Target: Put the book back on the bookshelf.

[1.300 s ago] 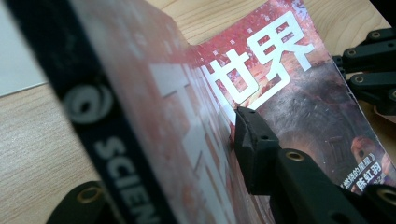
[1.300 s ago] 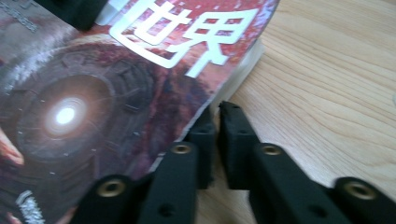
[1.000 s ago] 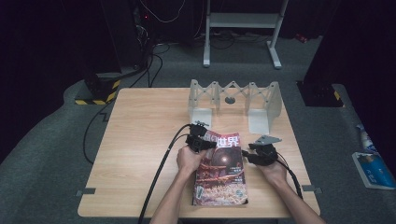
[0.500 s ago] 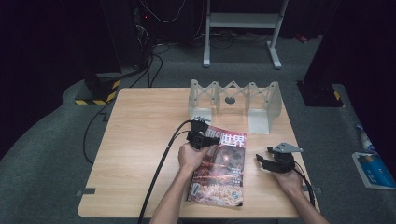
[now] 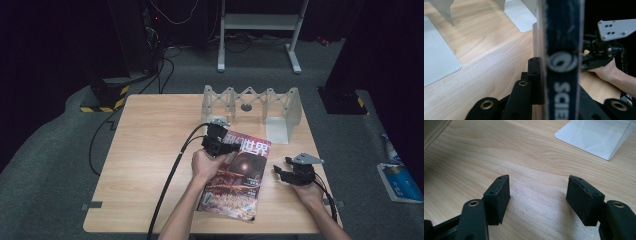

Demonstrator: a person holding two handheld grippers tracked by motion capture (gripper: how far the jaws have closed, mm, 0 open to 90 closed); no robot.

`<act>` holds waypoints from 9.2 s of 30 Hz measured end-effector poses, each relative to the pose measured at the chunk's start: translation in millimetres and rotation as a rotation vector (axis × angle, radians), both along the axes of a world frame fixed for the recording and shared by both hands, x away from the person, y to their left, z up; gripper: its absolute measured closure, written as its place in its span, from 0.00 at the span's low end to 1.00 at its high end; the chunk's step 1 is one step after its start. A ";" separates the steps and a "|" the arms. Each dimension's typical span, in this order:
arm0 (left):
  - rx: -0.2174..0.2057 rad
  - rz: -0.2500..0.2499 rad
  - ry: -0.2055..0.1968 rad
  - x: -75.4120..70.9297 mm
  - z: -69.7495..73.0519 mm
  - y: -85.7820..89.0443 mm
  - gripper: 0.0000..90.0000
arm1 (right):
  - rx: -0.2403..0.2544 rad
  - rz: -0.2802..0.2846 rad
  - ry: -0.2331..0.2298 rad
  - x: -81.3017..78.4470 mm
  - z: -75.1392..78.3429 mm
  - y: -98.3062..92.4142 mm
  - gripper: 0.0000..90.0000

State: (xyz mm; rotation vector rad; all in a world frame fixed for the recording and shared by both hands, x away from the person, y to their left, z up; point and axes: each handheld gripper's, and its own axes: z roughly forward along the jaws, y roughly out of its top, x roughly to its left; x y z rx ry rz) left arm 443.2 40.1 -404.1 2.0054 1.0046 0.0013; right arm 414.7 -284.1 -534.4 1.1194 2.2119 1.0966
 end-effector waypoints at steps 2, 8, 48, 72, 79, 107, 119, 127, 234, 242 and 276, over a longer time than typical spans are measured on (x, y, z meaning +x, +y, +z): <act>0.002 -0.006 -0.007 -0.6 4.5 -1.8 0.93 | -0.001 -0.001 -0.002 0.0 -0.1 0.1 0.39; -0.007 -0.032 -0.026 -3.9 16.1 -4.1 0.93 | 0.001 -0.003 -0.002 -0.1 -0.2 0.3 0.39; 0.046 -0.060 -0.118 -1.3 87.3 -12.4 0.93 | 0.003 -0.013 0.000 -0.3 -0.2 0.4 0.39; 0.142 -0.068 -0.107 12.9 106.8 -22.5 0.93 | 0.004 -0.019 0.000 -0.3 0.0 0.1 0.40; 0.166 -0.058 -0.103 17.3 114.3 -20.2 0.93 | 0.006 -0.024 0.003 -0.7 0.0 0.3 0.40; 0.261 -0.003 -0.060 35.3 126.6 -11.8 0.92 | 0.004 -0.027 0.006 -1.0 0.6 -0.2 0.41; 0.274 0.045 -0.049 41.9 125.5 -3.2 0.92 | 0.002 -0.028 0.005 -1.0 0.8 -0.4 0.41; 0.251 0.068 -0.047 43.9 126.8 4.3 0.92 | 0.001 -0.030 0.007 -1.2 0.9 -0.5 0.41; 0.168 0.406 -0.126 68.7 80.7 49.3 0.90 | -0.001 -0.042 0.006 -1.5 1.1 -1.4 0.41; 0.175 0.401 -0.096 65.5 82.3 48.9 0.92 | -0.001 -0.042 0.006 -1.4 1.1 -1.4 0.41; 0.054 0.550 -0.177 79.8 71.0 45.8 0.93 | -0.002 -0.042 0.007 -1.6 1.2 -1.4 0.41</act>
